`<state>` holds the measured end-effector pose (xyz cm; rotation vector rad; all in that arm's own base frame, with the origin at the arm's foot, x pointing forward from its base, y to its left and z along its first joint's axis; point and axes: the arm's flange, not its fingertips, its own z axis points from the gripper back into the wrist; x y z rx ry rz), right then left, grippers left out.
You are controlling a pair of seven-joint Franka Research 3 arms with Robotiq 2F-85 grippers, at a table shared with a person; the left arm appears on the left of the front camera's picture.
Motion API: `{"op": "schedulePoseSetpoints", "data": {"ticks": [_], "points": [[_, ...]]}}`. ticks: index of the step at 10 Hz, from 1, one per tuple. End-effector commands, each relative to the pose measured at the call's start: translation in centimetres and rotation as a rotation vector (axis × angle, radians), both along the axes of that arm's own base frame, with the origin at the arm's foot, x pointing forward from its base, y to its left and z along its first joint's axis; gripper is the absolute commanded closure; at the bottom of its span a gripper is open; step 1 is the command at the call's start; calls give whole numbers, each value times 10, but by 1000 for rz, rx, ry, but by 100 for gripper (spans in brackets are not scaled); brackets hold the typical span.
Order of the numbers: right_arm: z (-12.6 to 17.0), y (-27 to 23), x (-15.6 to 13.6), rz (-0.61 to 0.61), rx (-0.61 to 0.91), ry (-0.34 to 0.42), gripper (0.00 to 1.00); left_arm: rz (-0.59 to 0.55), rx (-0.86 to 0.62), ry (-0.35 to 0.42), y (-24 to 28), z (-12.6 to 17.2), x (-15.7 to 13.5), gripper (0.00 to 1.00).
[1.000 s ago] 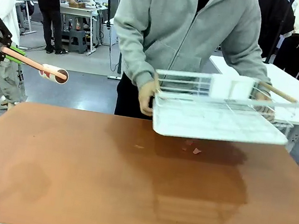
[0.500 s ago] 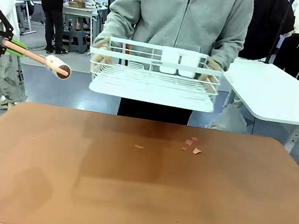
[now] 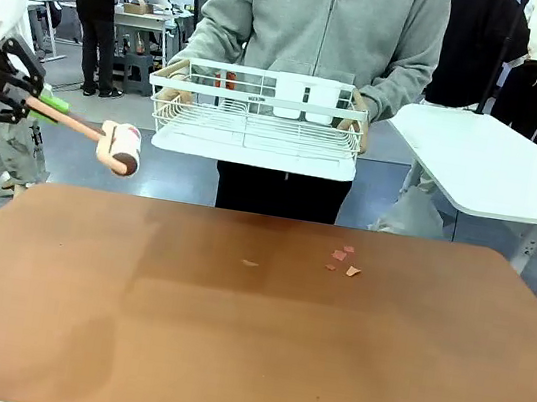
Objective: Clean the table.
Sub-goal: Clean the table with the Lint Roller when the human lifts the Dish drying rack.
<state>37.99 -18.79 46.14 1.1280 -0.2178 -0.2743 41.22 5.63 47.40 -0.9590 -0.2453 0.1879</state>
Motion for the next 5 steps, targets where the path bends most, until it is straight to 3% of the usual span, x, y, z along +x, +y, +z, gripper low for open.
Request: {"op": "schedulePoseSetpoints", "data": {"ticks": [1, 4, 5], "points": [[3, 0, -2, 9, 1, -9, 0, -46, 25, -20, -2, -9, 17, 78], [3, 0, -2, 9, 1, -9, 0, 6, -1, 31, -7, -28, 33, 78], [3, 0, -2, 9, 1, -9, 0, -48, 18, 25, -8, -28, 20, 78]]}}
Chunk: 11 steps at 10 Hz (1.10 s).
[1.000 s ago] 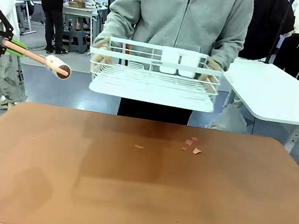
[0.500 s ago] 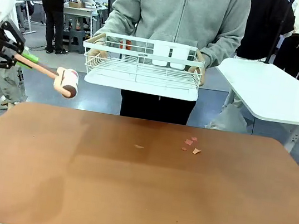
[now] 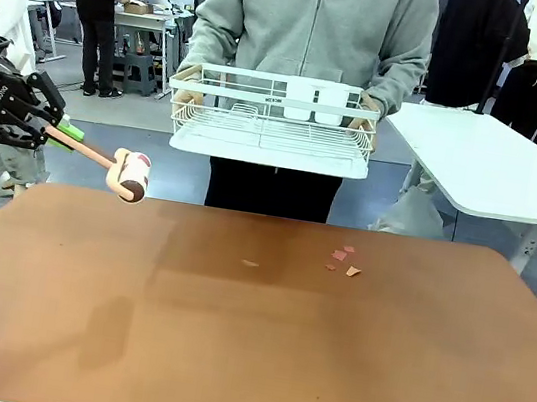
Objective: Clean the table.
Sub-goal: Clean the table with the Lint Roller when the human lifts the Dish drying rack.
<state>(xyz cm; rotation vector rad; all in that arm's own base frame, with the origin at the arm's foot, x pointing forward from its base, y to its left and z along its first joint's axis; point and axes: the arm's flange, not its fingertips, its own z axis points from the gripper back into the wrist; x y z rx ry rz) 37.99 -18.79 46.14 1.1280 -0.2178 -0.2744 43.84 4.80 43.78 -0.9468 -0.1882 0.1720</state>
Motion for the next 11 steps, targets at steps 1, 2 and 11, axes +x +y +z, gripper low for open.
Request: {"op": "schedulePoseSetpoints", "data": {"ticks": [1, 2, 11], "points": [[3, 0, -2, 9, 1, -9, 0, -10, 6, -18, 0, 8, -6, 78], [3, 0, -2, 9, 1, -9, 0, -10, 6, -18, 0, 8, -6, 78], [3, 0, -2, 9, 1, -9, 0, -92, -33, 90, -122, -62, 71, 78]]}}
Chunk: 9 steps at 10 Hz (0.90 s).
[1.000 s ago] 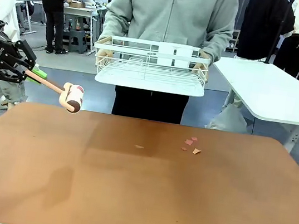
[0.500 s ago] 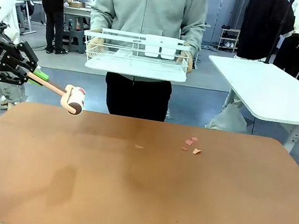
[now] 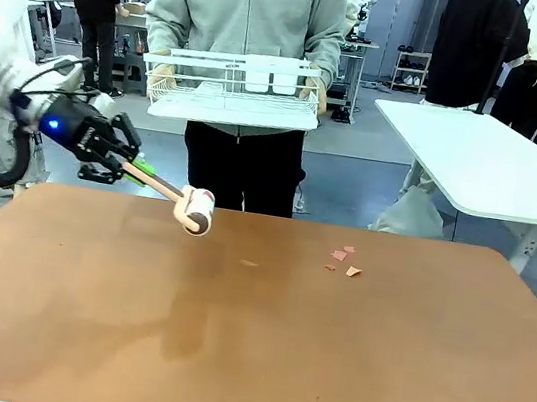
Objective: Clean the table.
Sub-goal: Clean the table with the Lint Roller when the human lifts the Dish drying rack.
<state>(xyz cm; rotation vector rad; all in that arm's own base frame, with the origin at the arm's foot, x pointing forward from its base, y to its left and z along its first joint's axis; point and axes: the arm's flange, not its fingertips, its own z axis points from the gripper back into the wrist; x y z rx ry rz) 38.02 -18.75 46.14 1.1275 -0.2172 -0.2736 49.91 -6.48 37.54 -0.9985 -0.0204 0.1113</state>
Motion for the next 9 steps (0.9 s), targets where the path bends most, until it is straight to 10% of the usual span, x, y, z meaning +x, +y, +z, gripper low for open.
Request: {"op": "schedulePoseSetpoints", "data": {"ticks": [1, 9], "points": [[3, 0, -2, 8, 2, -9, 0, 25, 24, -22, -31, -8, 12, 78], [3, 0, -2, 8, 2, -9, 0, -58, 26, -130, -137, -54, 73, 78]]}}
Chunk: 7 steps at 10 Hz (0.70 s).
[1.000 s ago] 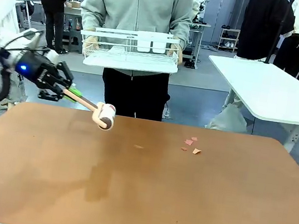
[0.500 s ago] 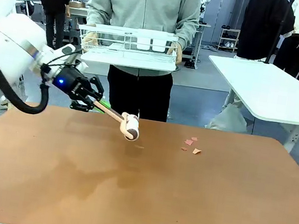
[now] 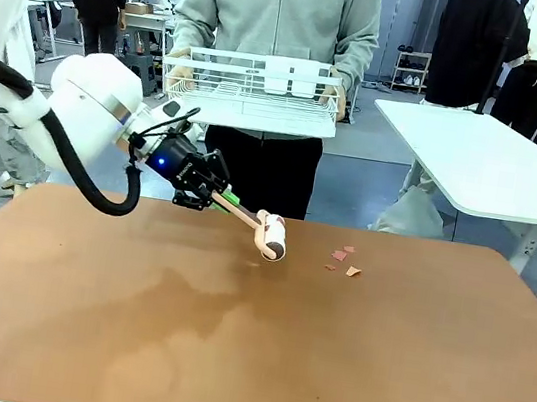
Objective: Clean the table.
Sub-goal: Clean the table with the Lint Roller when the human lifts the Dish drying rack.
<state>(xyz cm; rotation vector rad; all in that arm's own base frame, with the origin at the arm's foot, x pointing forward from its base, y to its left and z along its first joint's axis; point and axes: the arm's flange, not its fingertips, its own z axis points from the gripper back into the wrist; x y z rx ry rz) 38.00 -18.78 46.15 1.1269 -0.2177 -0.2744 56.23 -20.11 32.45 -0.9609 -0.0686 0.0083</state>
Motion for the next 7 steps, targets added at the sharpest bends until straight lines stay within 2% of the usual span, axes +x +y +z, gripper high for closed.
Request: {"op": "schedulePoseSetpoints", "data": {"ticks": [1, 2, 7], "points": [[3, 0, -2, 9, 2, -9, 0, -32, -35, -19, 3, 0, 10, 78], [3, 0, -2, 9, 2, -9, 0, 0, 0, 0, 0, 0, 0, 78], [3, 0, -2, 9, 2, -9, 0, -3, -5, 0, -1, -3, 6, 78]]}}
